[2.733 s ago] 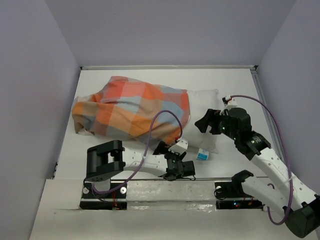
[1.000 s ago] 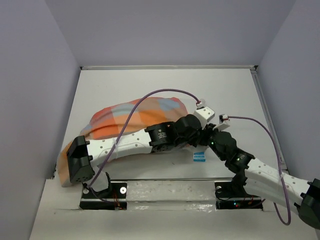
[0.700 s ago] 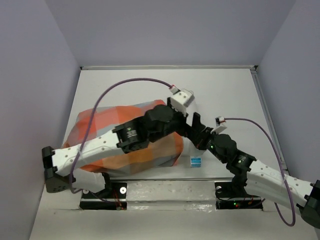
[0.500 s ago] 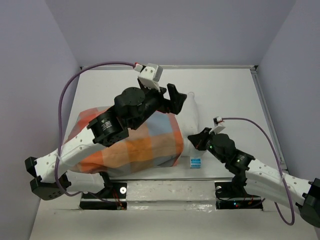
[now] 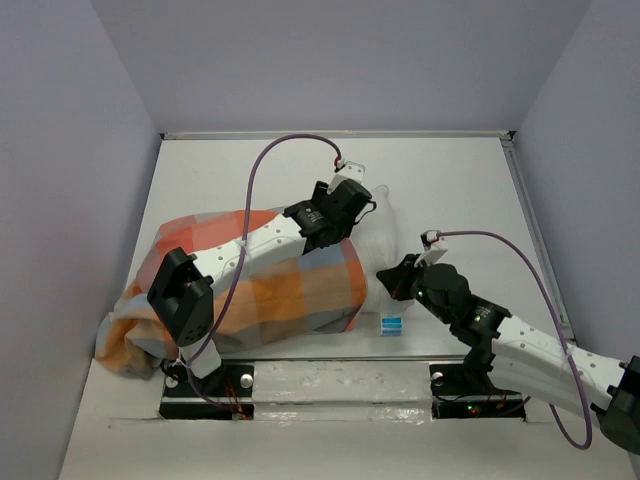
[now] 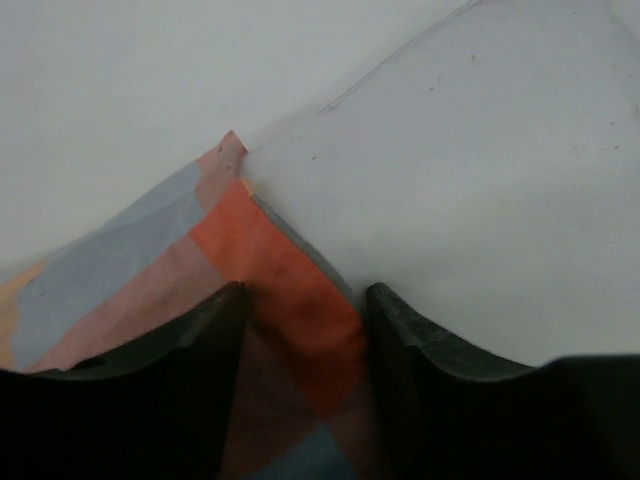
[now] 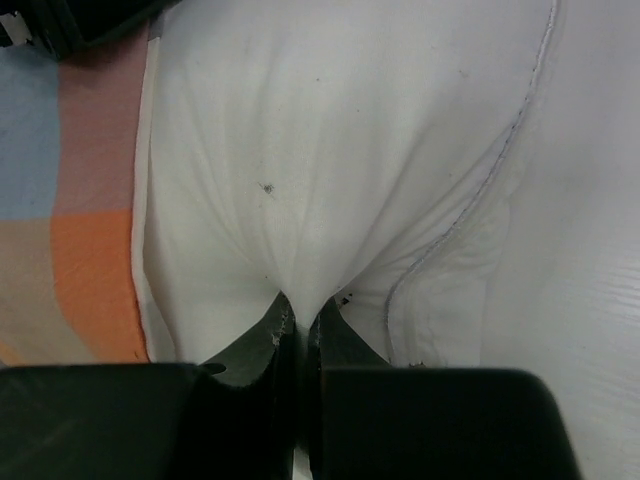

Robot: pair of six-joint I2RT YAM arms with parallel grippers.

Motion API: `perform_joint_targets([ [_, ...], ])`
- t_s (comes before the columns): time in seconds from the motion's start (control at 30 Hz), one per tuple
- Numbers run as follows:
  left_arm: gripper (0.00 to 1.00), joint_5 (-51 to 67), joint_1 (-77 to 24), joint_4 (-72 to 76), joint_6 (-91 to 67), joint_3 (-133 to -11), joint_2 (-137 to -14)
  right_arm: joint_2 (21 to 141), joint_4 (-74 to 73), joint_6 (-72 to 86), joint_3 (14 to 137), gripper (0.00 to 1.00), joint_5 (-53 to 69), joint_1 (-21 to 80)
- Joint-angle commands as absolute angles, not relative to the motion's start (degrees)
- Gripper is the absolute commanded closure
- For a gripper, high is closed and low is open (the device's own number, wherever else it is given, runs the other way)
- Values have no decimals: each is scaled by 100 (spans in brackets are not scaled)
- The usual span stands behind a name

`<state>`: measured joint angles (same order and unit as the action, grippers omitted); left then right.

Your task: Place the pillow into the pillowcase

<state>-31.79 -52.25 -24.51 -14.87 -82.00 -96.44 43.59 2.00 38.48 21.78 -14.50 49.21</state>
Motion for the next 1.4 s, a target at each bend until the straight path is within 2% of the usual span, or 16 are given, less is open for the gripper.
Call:
perform_joint_targets([
  [0.0,53,-3674,-5186,-2496,-1301,-8525,-9597,4298,141,3639,2347,100,-1318,4992],
  [0.03,72,-3700,-5186,-2400,-1301,-8473,-9606,4272,141,3630,2338,100,-1327,4992],
  [0.1,91,-3630,-5194,-2251,-1336,-8420,-9537,4263,132,3612,2347,100,-1353,4992],
  [0.13,100,-3465,-5229,-1928,-1266,-8333,-9484,4306,141,3578,2364,95,-1388,4992],
  [0.17,100,-3341,-5264,-1733,-1205,-8289,-9379,4333,106,3551,2443,87,-1415,4992],
  [0.2,100,-3227,-5308,-1549,-1134,-8288,-9343,4377,36,3525,2530,65,-1459,4992],
  [0.23,100,-3104,-5369,-1382,-1047,-8332,-9325,4429,-17,3507,2653,53,-1529,4992],
  [0.27,100,-2946,-5518,-1171,-924,-8419,-9334,4517,-435,3394,2985,30,-1695,4992],
  [0.37,100,-2901,-5818,-976,-660,-8937,-9369,4535,-1001,2963,3749,10,-2161,4923],
  [0.6,100,-2681,-5889,-633,-729,-8413,-8825,4859,-1204,2583,5009,9,-713,2929],
  [0.8,100,-2277,-5897,-176,-879,-7744,-8210,6415,-748,3085,5028,3,8,1769],
  [0.97,100,-2066,-5897,-44,-853,-7585,-8068,6443,-721,2919,5010,1,27,1398],
  [1.07,100,-2066,-5889,-44,-800,-7629,-8068,6460,-1438,2602,5614,1,527,1143],
  [1.27,100,-1855,-5897,87,-844,-7761,-8016,6442,-1704,2128,6178,4,-1186,1143],
  [1.33,100,-1820,-5889,97,-879,-7769,-8051,6687,-1662,2022,6292,3,-1082,1143],
  [1.37,100,-1793,-5897,105,-879,-7770,-8103,6793,-1035,1926,6180,3,-498,1073],
])
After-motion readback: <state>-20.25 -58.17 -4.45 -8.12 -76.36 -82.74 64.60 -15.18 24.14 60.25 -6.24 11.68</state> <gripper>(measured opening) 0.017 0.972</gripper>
